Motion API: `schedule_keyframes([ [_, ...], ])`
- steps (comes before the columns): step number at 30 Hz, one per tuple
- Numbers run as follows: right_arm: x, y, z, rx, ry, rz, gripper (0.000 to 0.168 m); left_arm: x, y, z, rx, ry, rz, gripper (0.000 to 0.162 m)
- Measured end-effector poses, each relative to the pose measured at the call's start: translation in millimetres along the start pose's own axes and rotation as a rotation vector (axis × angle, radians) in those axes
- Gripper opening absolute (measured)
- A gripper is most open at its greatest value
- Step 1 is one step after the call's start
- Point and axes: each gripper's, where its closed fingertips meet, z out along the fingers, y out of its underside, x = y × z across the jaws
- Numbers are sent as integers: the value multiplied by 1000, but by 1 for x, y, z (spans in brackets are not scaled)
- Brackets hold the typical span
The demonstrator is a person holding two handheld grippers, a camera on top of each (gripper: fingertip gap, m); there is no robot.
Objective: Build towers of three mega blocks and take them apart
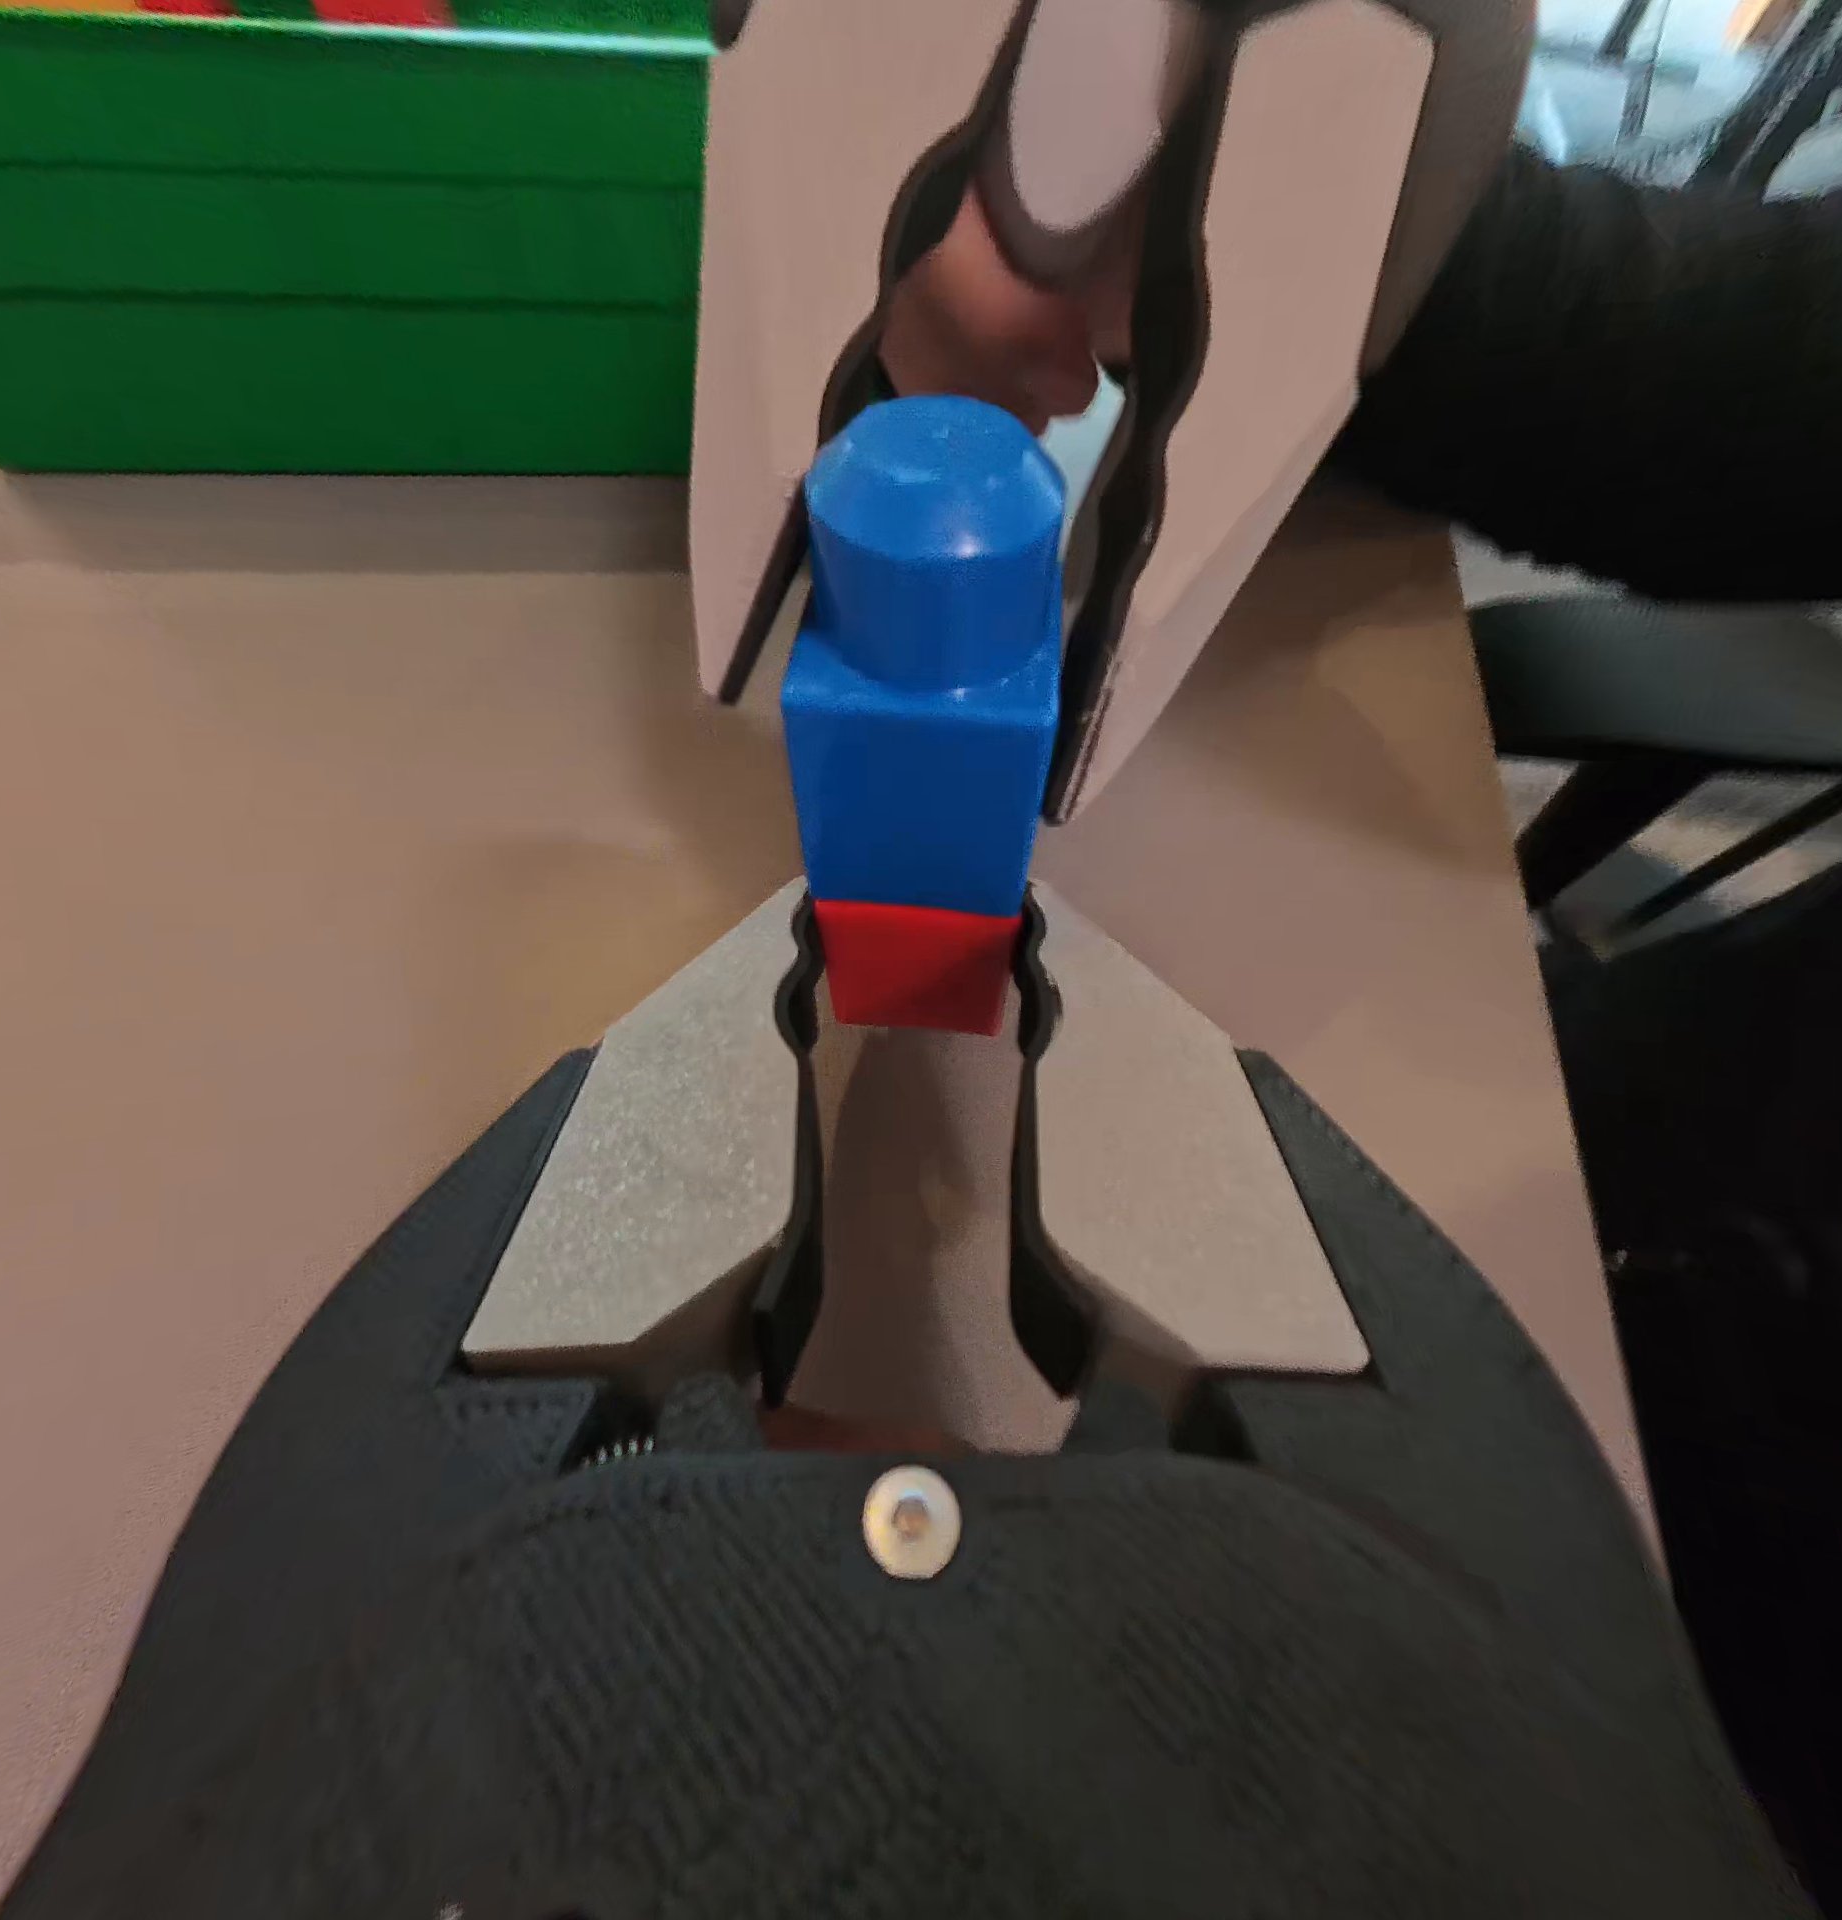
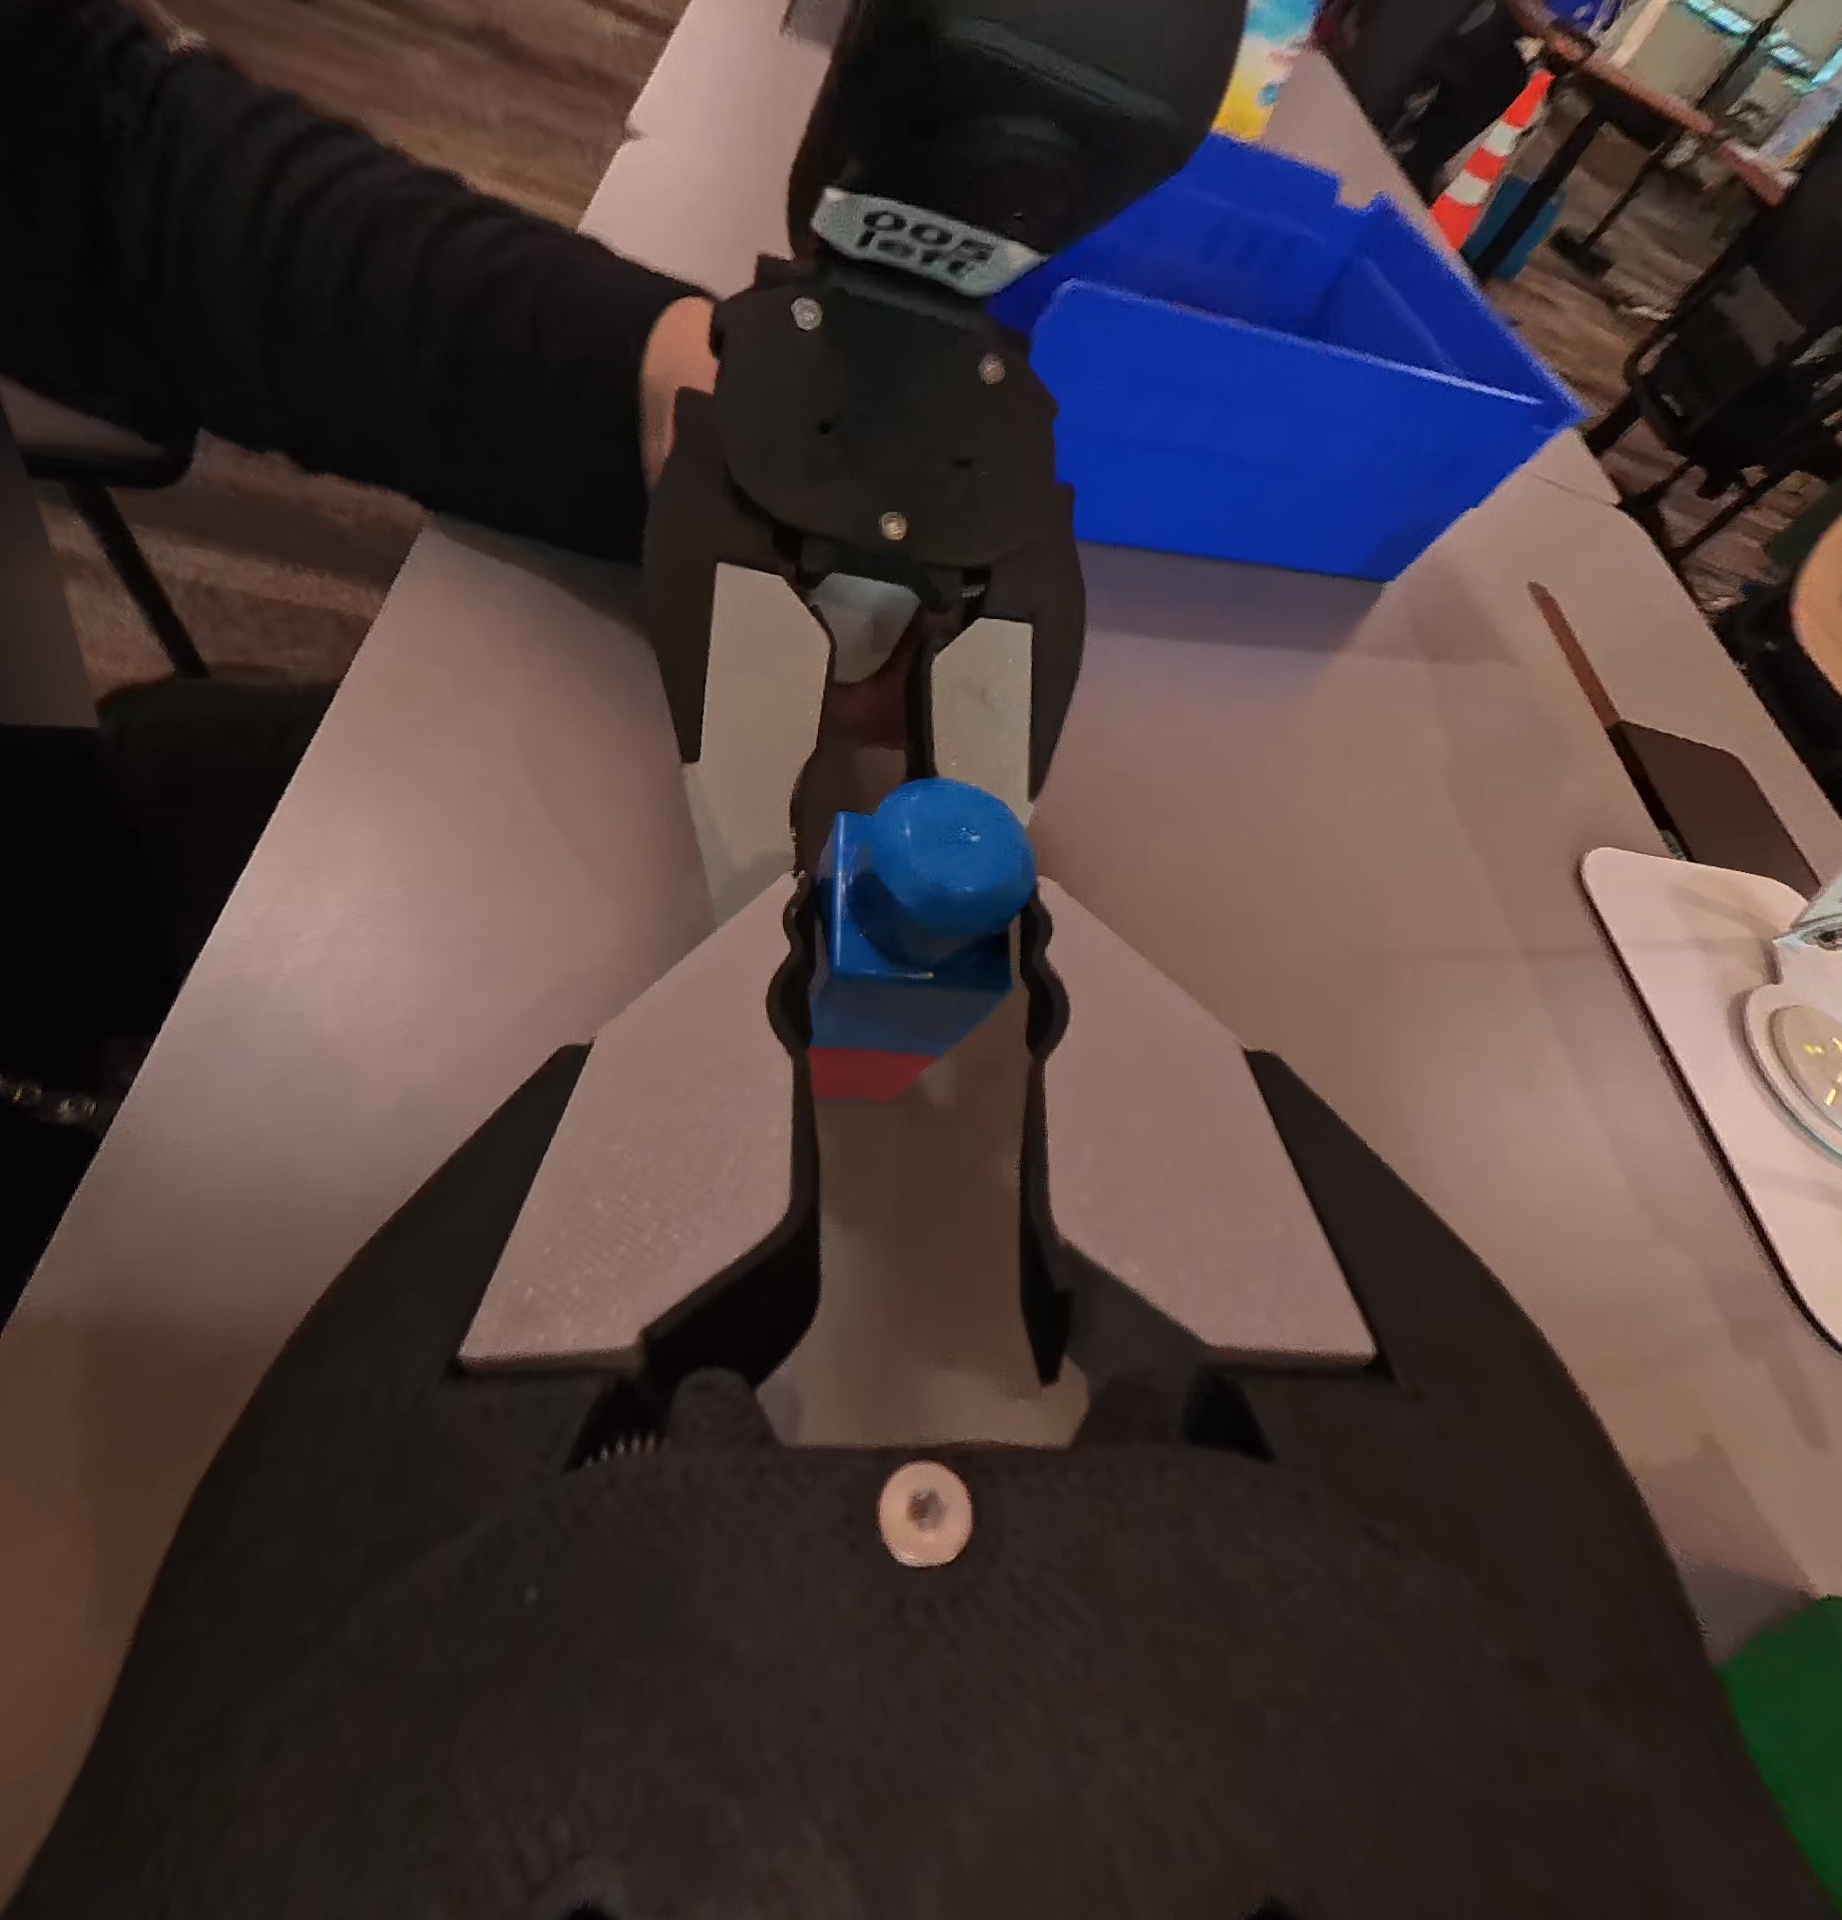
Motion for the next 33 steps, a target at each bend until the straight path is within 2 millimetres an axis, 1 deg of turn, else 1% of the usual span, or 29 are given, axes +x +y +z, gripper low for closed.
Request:
schedule_keyframes([
  [2, 13, -1, 1, 29, 60, 46, 41, -7, -6, -6, 48, 4, -79, 34],
  [5, 29, -7, -3, 119, 97, 151, 41, -18, -11, -14, 115, 21, -182, 34],
  [7, 37, -9, -6, 171, 83, 252, 43, -22, -12, -18, 144, 42, -236, 34],
  [9, 43, -8, -9, 213, 61, 353, 45, -22, -14, -20, 171, 73, -273, 34],
  [13, 41, -15, -12, 316, -60, 498, 48, -15, -15, -19, 173, 105, -265, 34],
  [16, 34, -19, -10, 343, -141, 560, 50, -12, -16, -17, 173, 121, -256, 34],
  [19, 28, -15, -2, 308, -168, 566, 50, -14, -15, -16, 171, 109, -259, 34],
  [21, 26, -7, 5, 249, -138, 534, 31, -13, -11, -14, 149, 105, -247, 35],
  [24, 26, -1, 7, 197, -93, 471, 31, -18, -7, -9, 120, 47, -219, 36],
  [25, 29, -1, 7, 197, -67, 462, 31, -22, -6, -9, 118, 24, -218, 40],
  [26, 33, -1, 6, 204, -35, 457, 31, -26, -6, -8, 114, -1, -222, 48],
  [28, 45, -1, 2, 224, 32, 458, 31, -38, -4, -9, 111, -68, -248, 70],
  [30, 60, 5, -3, 224, 126, 456, 31, -52, -2, -12, 119, -132, -284, 83],
  [33, 71, 18, -2, 197, 187, 452, 31, -69, -2, -18, 144, -214, -314, 85],
])
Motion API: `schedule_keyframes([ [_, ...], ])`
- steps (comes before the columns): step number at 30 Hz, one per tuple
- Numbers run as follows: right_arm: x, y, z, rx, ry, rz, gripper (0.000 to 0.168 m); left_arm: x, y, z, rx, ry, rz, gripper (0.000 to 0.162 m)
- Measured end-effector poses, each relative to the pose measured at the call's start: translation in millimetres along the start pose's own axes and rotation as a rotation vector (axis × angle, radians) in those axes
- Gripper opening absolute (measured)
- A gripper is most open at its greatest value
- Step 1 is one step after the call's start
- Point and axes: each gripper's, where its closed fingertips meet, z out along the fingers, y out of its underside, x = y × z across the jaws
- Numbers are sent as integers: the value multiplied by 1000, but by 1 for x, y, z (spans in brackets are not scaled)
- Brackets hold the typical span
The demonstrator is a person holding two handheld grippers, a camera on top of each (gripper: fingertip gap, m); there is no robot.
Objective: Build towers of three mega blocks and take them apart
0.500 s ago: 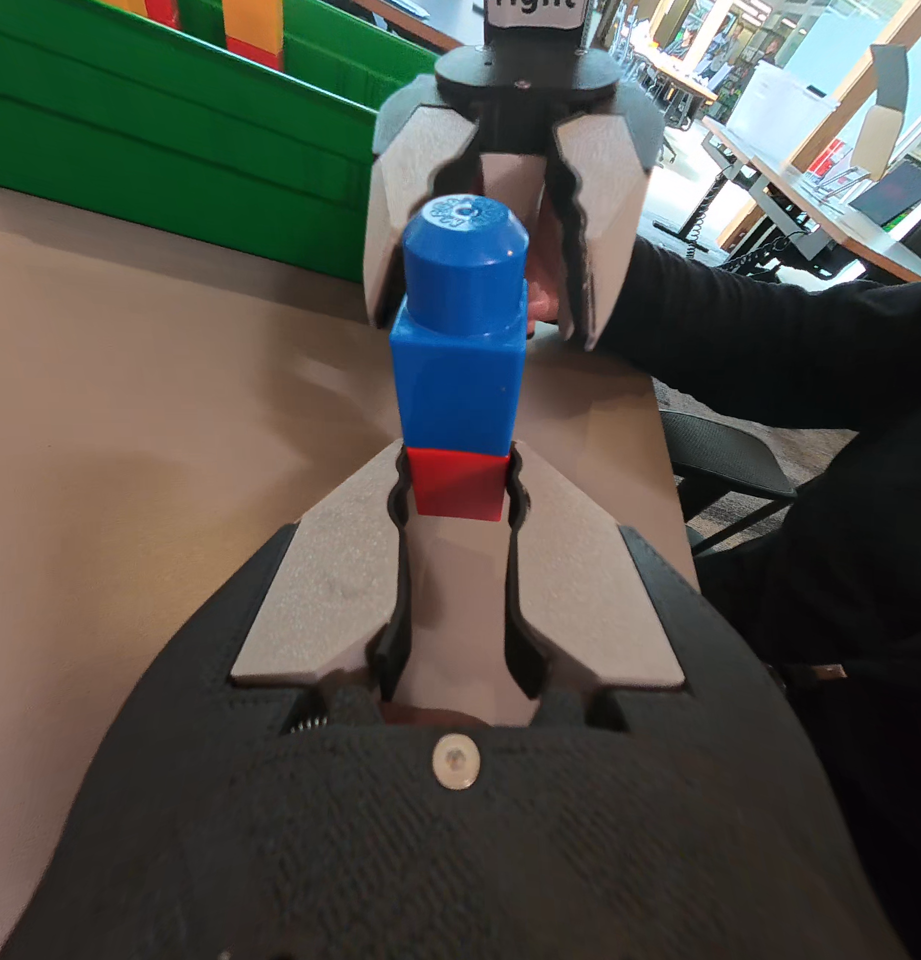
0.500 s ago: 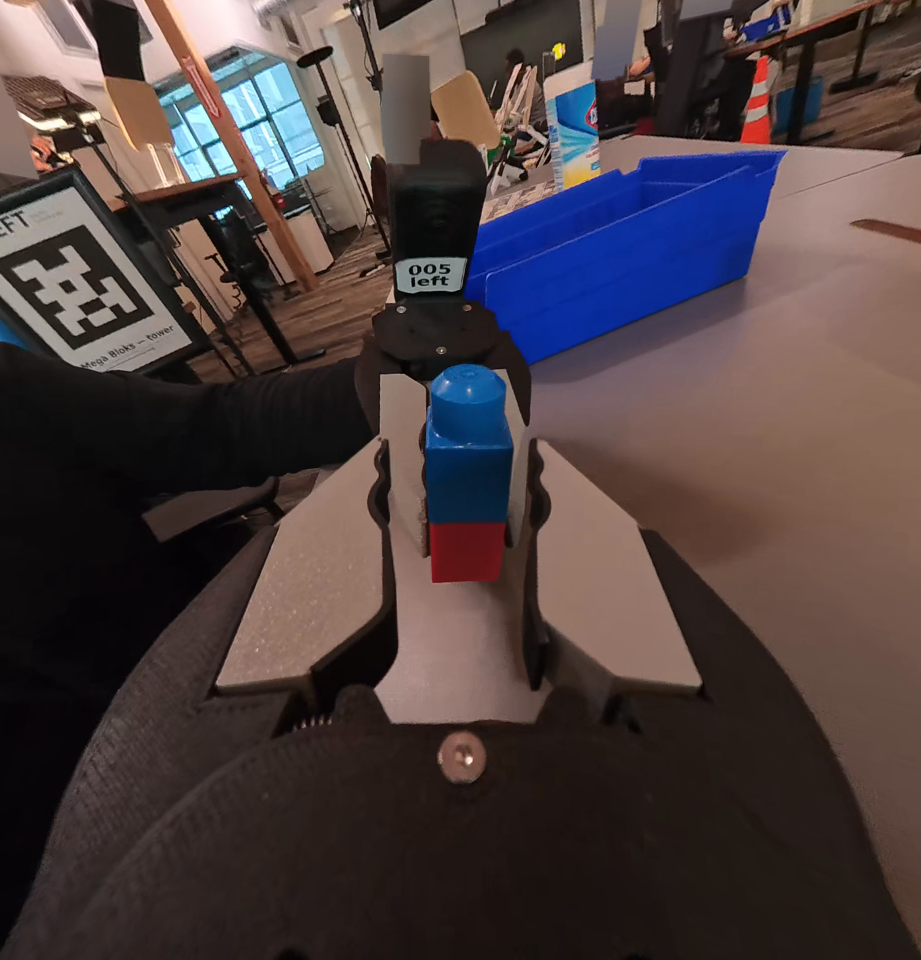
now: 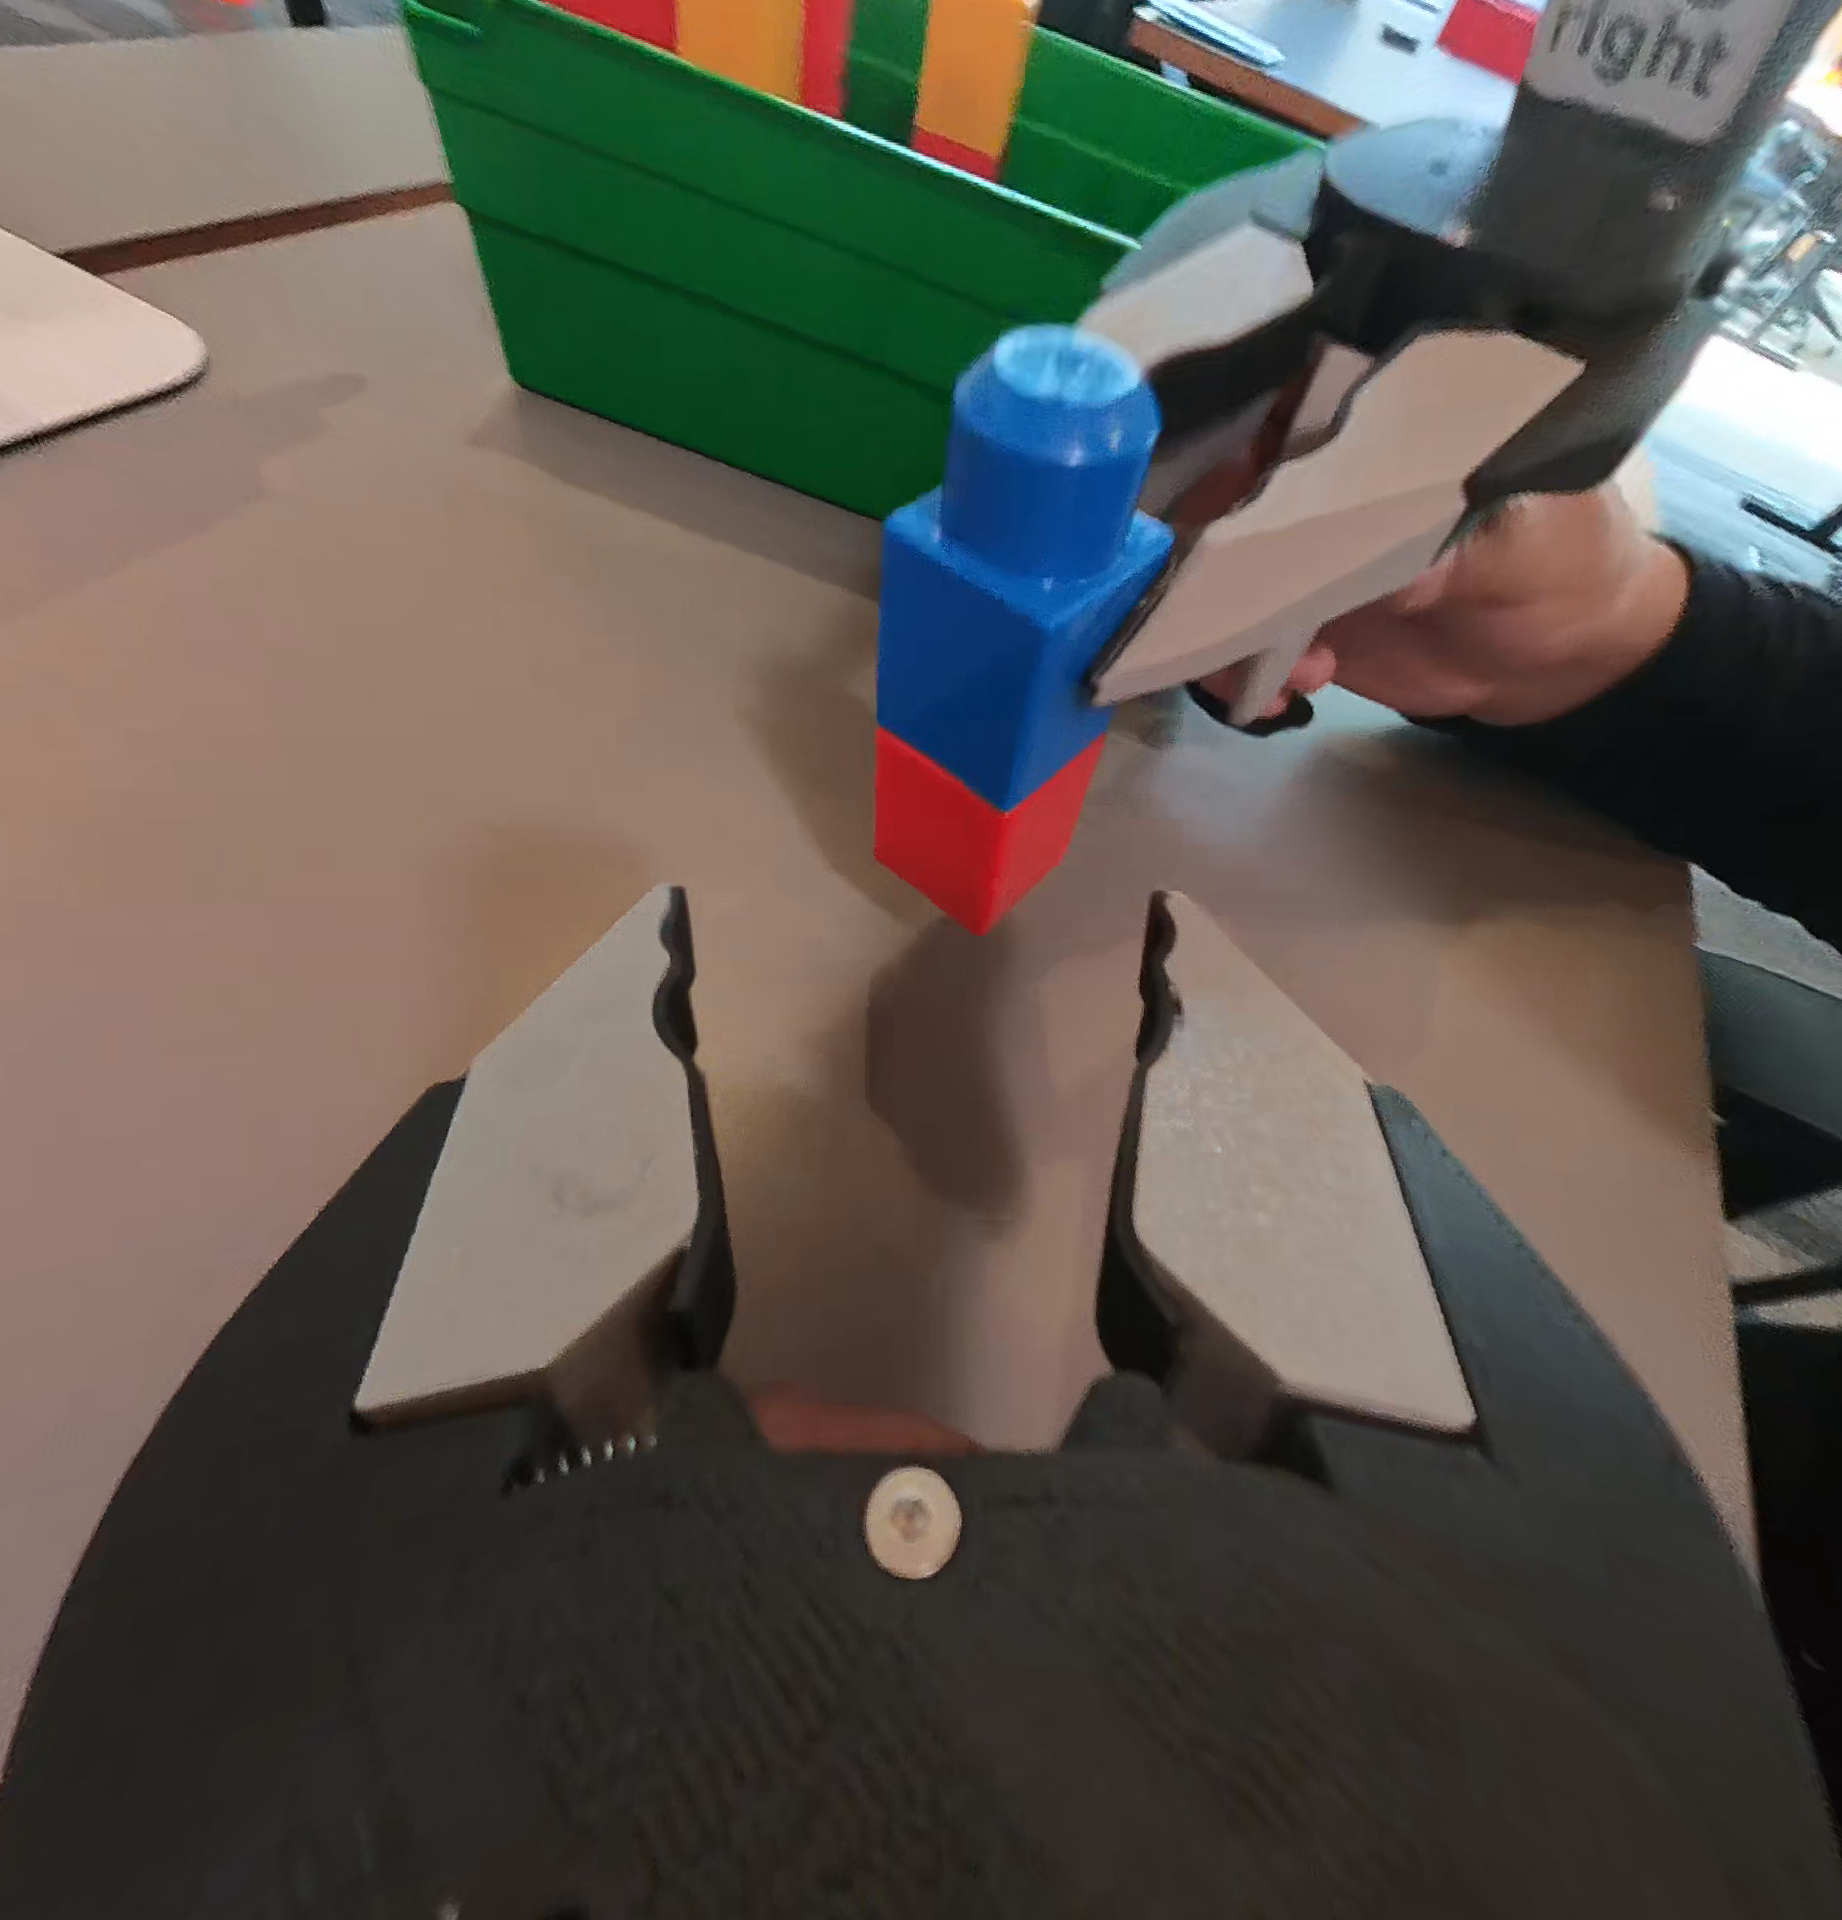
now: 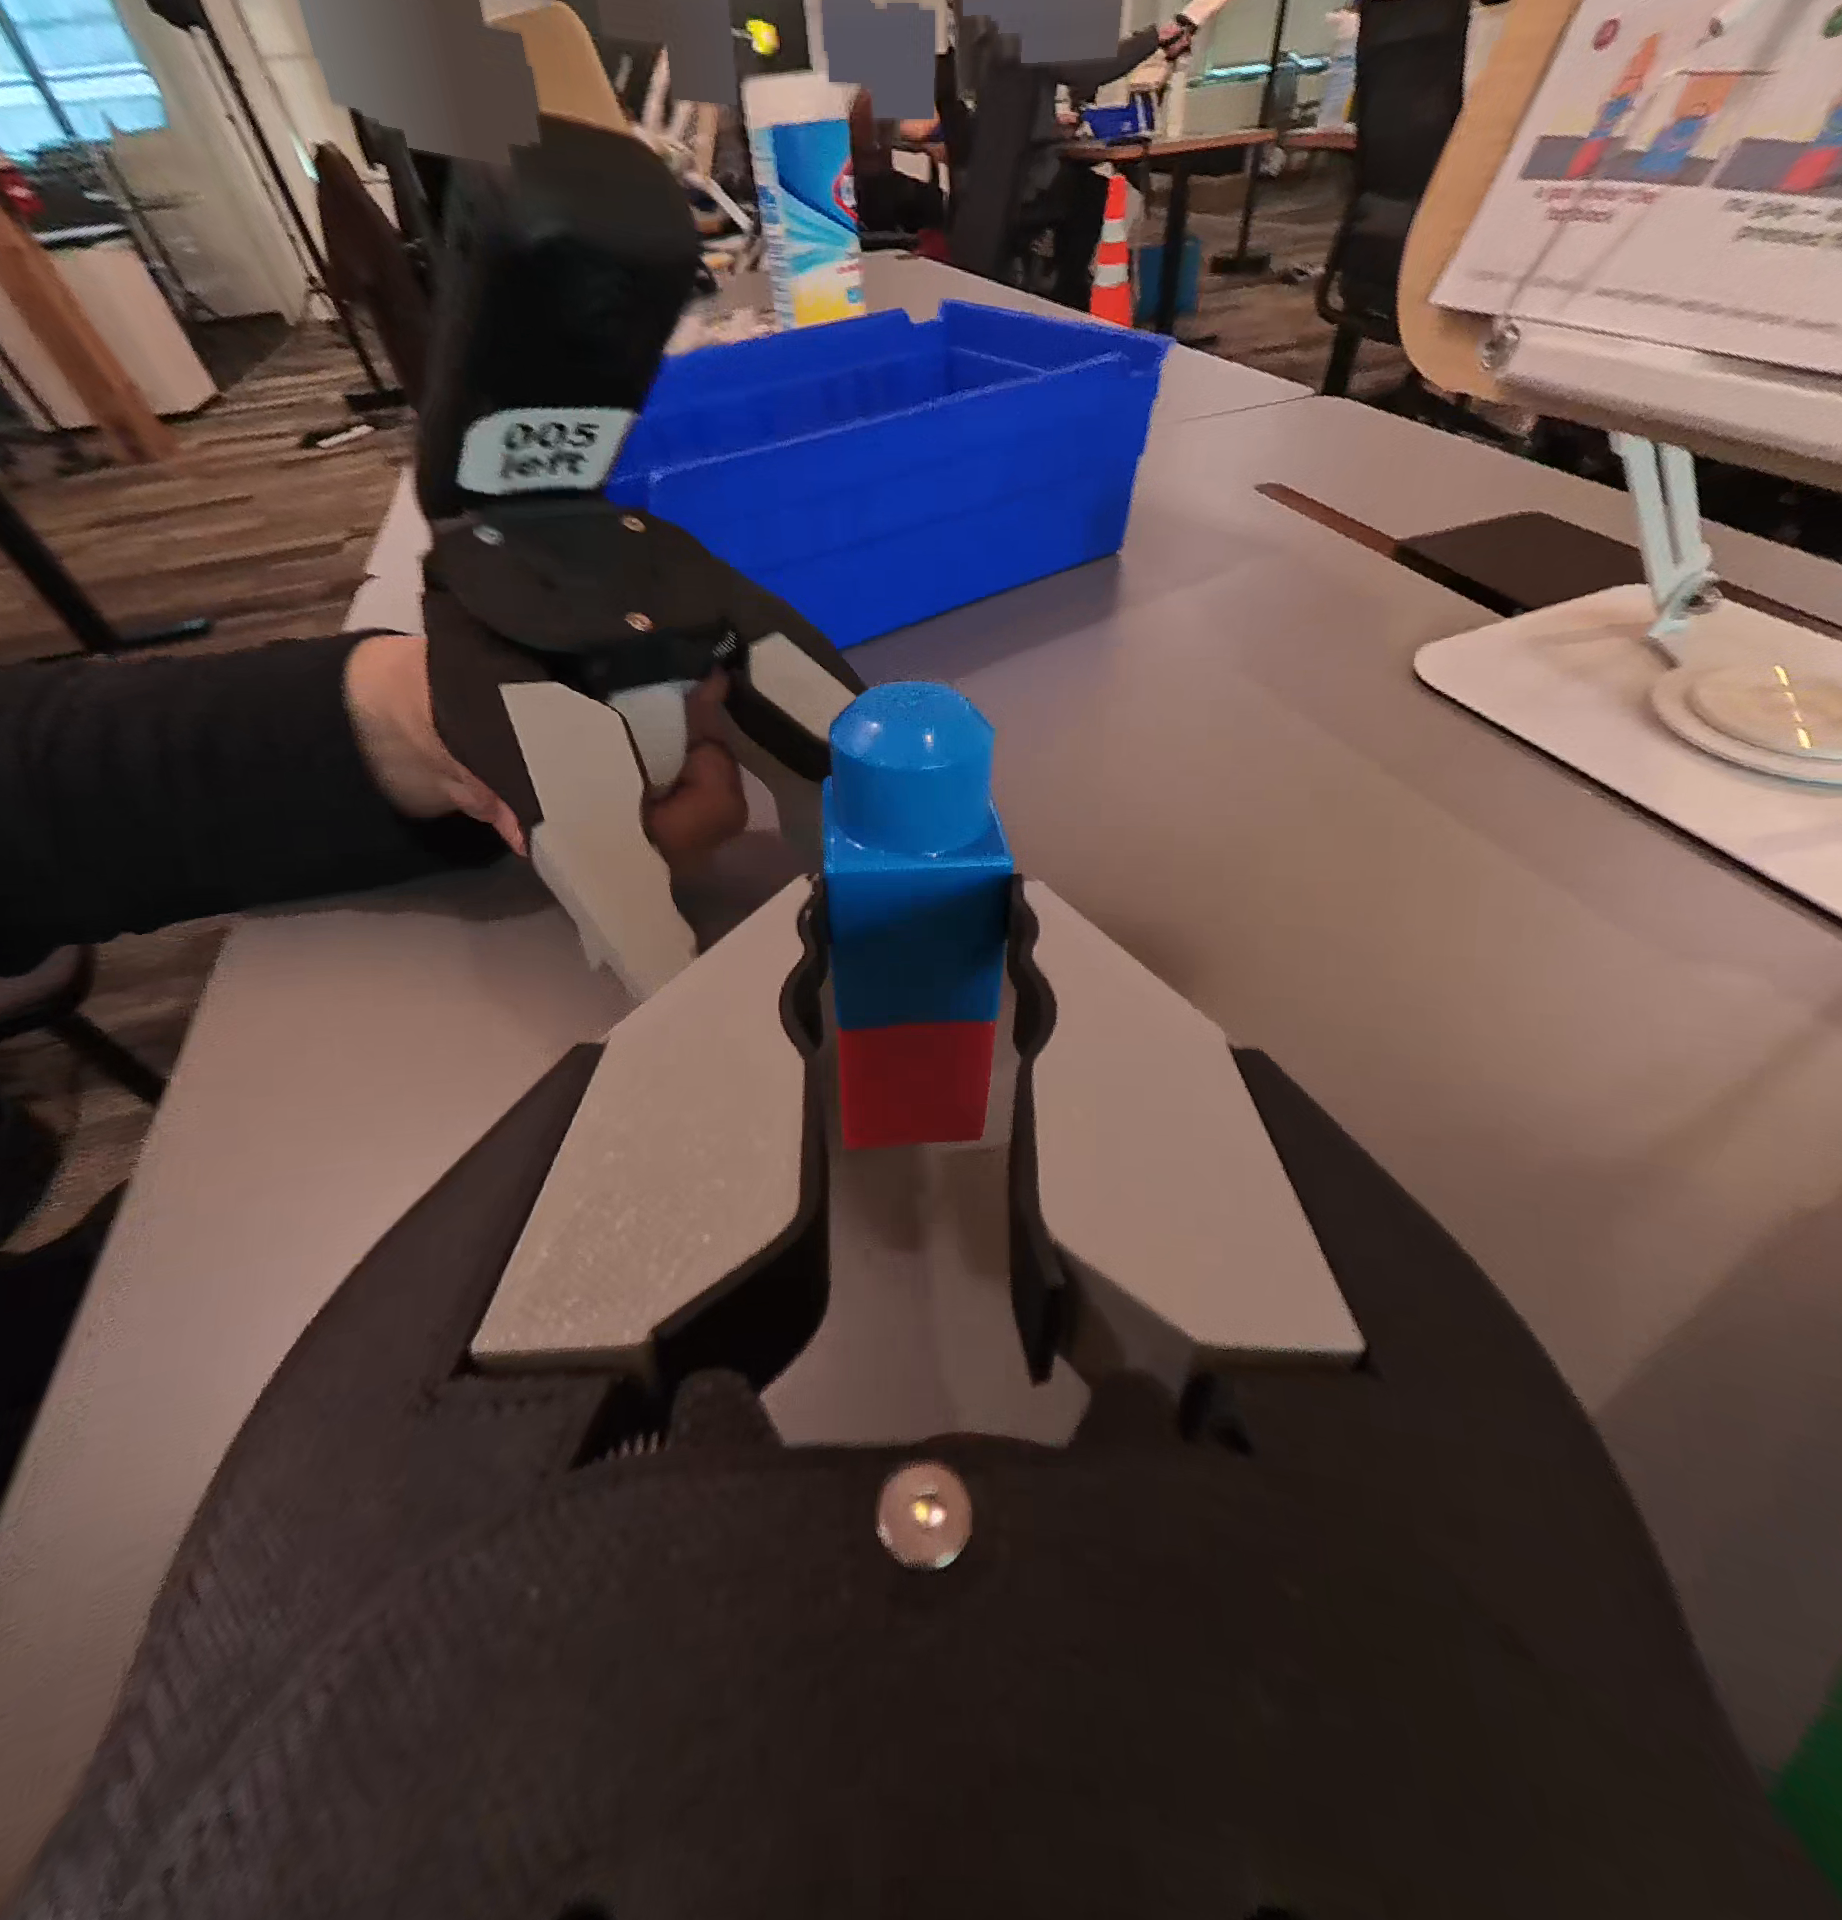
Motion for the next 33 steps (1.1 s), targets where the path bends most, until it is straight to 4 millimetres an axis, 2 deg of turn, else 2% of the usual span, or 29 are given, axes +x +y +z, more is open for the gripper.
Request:
schedule_keyframes([
  [3, 9, 15, 6, -58, 41, 11, 31, -10, -7, -4, 44, -43, -13, 83],
  [7, 12, 29, 13, -118, 52, 6, 31, -17, -13, -9, 81, -68, -27, 73],
  [18, 10, 35, 5, -186, 23, 30, 32, -25, -13, -11, 93, -104, -32, 65],
  [33, 11, 68, 8, -362, 38, 44, 35, -30, -11, -11, 81, -122, -37, 62],
])
